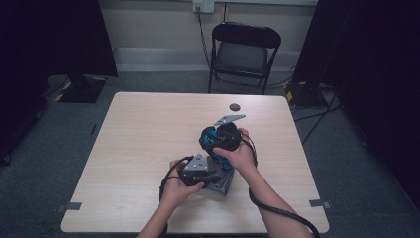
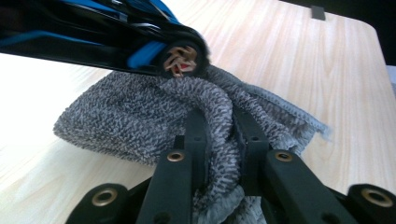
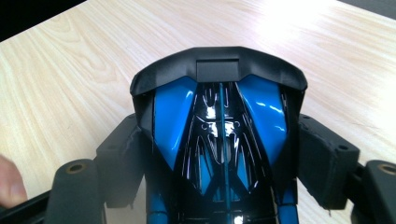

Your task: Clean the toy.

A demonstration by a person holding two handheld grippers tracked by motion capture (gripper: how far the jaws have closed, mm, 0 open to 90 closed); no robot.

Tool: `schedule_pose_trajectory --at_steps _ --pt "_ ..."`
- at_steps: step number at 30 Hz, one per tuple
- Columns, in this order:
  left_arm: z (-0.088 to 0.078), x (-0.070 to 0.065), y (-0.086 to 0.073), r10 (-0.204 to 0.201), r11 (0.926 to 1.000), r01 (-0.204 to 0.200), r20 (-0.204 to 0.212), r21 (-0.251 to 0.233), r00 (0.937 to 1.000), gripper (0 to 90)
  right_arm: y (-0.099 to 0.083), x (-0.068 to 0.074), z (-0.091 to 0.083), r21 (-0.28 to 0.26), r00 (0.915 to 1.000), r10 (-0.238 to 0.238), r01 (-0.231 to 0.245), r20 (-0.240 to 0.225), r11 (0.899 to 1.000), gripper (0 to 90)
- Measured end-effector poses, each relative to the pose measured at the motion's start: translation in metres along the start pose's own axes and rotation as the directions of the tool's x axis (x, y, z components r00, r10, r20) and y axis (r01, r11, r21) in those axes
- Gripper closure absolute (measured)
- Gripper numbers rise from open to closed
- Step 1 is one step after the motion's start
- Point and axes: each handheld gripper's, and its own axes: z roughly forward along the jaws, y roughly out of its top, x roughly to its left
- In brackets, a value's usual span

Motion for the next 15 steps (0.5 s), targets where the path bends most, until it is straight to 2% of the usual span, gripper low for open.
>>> schedule_pose_trajectory --at_steps 8,12,15 --pt "0.008 -0.004 0.001 0.006 0.9999 -0.006 0.038 0.013 0.9993 78.0 0.005 -0.009 -0.009 -0.026 0.9996 0.025 -0.025 0.012 0.999 25.6" --pt "0.001 0.000 0.000 0.006 0.9997 -0.006 0.024 0.025 0.9997 78.0 0.004 -0.015 -0.016 -0.043 0.9989 0.046 -0.045 0.011 0.998 25.6" --pt "-0.009 0.008 -0.001 -0.007 0.9996 0.007 -0.008 0.028 0.9999 78.0 0.003 -0.019 -0.021 -0.045 0.9987 0.048 -0.047 0.021 0.998 25.6"
